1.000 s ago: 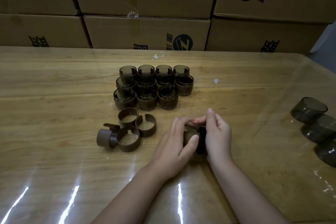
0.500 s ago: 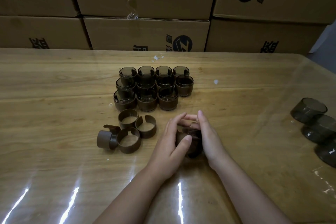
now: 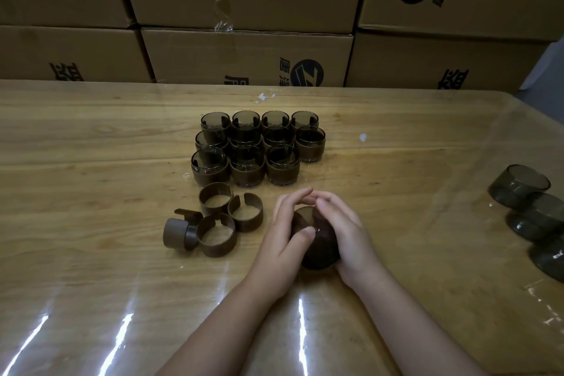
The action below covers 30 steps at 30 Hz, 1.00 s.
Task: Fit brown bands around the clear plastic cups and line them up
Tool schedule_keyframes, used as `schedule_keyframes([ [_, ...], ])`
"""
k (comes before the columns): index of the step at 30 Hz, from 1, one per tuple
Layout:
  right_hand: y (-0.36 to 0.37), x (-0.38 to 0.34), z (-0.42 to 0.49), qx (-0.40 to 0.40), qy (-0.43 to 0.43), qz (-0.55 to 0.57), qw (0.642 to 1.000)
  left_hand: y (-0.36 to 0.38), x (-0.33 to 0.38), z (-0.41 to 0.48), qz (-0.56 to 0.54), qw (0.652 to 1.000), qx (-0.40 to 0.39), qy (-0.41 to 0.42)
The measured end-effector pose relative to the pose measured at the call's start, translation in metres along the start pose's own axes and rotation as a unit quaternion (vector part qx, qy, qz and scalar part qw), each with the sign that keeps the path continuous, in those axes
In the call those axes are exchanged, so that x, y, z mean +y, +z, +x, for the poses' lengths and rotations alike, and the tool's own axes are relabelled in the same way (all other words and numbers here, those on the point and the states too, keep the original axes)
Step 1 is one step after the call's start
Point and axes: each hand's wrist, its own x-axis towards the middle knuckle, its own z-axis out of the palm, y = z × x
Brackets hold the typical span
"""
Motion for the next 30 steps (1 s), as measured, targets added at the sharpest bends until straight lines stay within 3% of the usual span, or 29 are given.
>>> schedule_keyframes([
  [5, 0.011, 0.009, -0.005, 0.023, -0.033, 0.009, 0.999, -0.001, -0.001, 0.008, -0.122, 0.986, 0.044, -0.106],
  [15, 0.015, 0.010, -0.003, 0.128, 0.006, -0.005, 0.992, 0.002, 0.004, 0.009, -0.089, 0.992, 0.009, -0.084],
  [21, 0.016, 0.008, -0.005, 0.134, 0.015, -0.010, 0.991, 0.000, 0.007, 0.011, -0.117, 0.987, 0.004, -0.106],
  [30, 0.017, 0.002, -0.008, 0.081, 0.022, 0.040, 0.996, 0.002, 0.016, 0.010, -0.182, 0.972, 0.037, -0.144],
])
